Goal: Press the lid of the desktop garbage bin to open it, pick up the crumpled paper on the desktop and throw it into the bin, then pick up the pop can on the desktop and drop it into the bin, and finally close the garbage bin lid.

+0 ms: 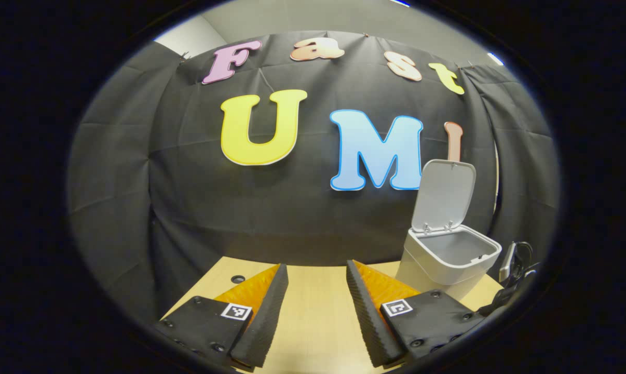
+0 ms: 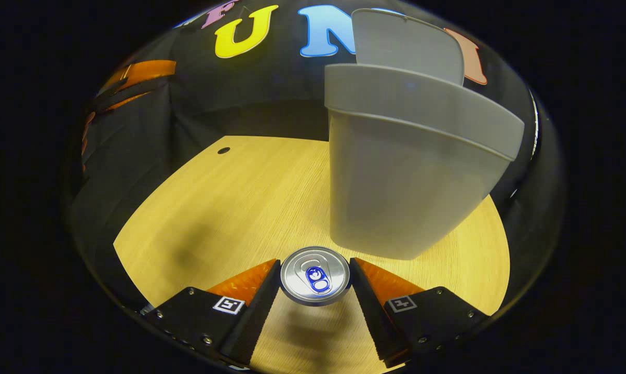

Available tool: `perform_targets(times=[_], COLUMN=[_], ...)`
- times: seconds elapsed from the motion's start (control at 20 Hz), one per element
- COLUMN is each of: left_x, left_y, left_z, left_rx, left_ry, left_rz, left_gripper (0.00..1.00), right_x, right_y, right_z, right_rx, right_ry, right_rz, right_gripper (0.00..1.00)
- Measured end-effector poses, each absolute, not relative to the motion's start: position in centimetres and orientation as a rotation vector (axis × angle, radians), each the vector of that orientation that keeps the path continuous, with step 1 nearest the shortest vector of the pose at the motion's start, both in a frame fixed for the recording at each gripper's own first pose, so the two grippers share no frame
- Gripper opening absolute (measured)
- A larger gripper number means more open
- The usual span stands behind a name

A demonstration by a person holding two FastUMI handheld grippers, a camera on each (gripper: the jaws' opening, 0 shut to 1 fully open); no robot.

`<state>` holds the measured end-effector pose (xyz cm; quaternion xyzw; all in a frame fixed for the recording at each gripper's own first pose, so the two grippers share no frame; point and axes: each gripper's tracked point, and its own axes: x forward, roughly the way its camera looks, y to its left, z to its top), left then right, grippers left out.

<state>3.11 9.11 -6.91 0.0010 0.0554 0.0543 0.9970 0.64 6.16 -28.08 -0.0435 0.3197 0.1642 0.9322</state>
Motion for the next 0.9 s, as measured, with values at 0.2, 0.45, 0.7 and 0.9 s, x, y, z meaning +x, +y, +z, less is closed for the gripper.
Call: perform_targets(times=[0.2, 0.45, 0.7, 0.9], left_x=[4.0, 4.8, 5.2, 5.2], left_y=[7.9, 6.7, 5.7, 5.7], left_z=[-7.1, -7.4, -7.5, -7.7], left_rx=[-0.008, -0.007, -0.011, -0.011], left_ry=[0.116, 0.121, 0.123, 0.131], left_rz=[0.082, 0.048, 0.026, 0.025], left_gripper=[0.76, 0.76, 0.76, 0.76], right_x=[1.2, 1.9, 1.9, 2.3], right_y=[6.1, 5.9, 5.9, 5.6], right_z=[-24.1, -17.9, -11.9, -7.6], right_rx=[-0.057, -0.015, 0.04, 0.067], right_ry=[0.576, 0.459, 0.337, 0.25], right_rz=[0.331, 0.331, 0.331, 0.328], right_gripper=[0.84, 0.84, 0.84, 0.84])
